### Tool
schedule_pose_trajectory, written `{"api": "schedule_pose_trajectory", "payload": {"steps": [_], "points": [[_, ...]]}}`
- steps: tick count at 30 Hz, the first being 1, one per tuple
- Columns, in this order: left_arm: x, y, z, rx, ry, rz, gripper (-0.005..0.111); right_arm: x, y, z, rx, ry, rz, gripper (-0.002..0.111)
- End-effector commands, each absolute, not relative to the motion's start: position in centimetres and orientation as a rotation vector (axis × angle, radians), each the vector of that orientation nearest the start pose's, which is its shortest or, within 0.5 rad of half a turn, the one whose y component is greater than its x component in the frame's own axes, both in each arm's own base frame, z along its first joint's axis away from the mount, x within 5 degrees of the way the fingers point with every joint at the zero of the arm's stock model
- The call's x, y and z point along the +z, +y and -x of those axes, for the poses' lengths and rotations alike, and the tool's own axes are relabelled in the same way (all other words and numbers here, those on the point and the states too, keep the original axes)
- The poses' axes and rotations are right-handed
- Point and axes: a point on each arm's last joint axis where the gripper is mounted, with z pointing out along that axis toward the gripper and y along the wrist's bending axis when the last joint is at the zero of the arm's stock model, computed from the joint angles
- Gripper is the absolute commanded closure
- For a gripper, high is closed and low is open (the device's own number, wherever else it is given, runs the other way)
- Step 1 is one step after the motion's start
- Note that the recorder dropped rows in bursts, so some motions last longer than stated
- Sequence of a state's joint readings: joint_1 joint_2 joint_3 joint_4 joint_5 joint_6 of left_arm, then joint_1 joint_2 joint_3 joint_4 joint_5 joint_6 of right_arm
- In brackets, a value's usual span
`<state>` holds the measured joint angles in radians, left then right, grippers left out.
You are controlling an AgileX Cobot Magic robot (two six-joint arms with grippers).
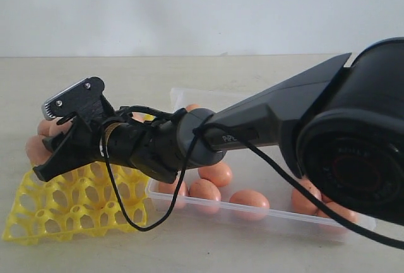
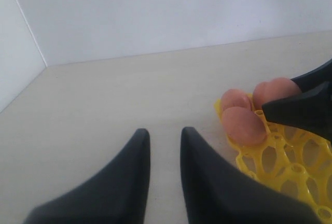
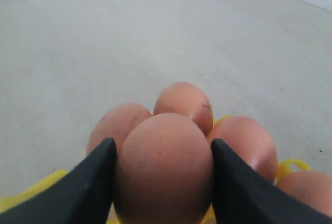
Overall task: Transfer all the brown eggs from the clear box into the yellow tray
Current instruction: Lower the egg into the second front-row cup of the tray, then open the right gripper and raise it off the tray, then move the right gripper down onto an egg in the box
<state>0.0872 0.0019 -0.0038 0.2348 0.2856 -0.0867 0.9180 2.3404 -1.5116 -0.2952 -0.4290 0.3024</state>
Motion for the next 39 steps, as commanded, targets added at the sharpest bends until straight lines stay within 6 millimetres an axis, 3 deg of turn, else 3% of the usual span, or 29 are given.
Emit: {"api": "schedule_pose_trajectory", "payload": {"steps": [1,6,12,15,20,26,30,34,39], "points": [[18.8,1.1,-5.4,0.220,1.765,0.007,0.085,12.3,41.2,-30.2,0.758,1.732,0.910,0.058],[18.8,1.1,-5.4,0.220,1.765,0.007,0.085,12.2,41.0,-30.2,0.725,1.776,0.926,0.048],[18.8,1.1,-5.4,0.220,1.765,0.007,0.085,12.1,41.0,-30.2,0.709,1.781,0.944,0.047],[18.8,1.1,-5.4,0.220,1.765,0.007,0.085,13.5,40.9,-30.2,0.696,1.743,0.957,0.047],[18.8,1.1,-5.4,0.220,1.765,0.007,0.085,17.7,39.6,-30.6,0.606,1.748,0.977,0.047],[18.8,1.1,-5.4,0.220,1.765,0.007,0.085,23.9,34.7,-30.1,0.446,1.815,0.981,0.047],[18.8,1.1,-5.4,0.220,1.765,0.007,0.085,26.0,30.8,-29.0,0.297,1.937,0.997,0.048],[18.8,1.1,-5.4,0.220,1.765,0.007,0.085,25.5,27.4,-27.8,0.067,2.167,1.053,0.048],[18.8,1.1,-5.4,0.220,1.765,0.007,0.085,23.7,26.2,-26.6,-0.045,2.291,1.234,0.048]]}}
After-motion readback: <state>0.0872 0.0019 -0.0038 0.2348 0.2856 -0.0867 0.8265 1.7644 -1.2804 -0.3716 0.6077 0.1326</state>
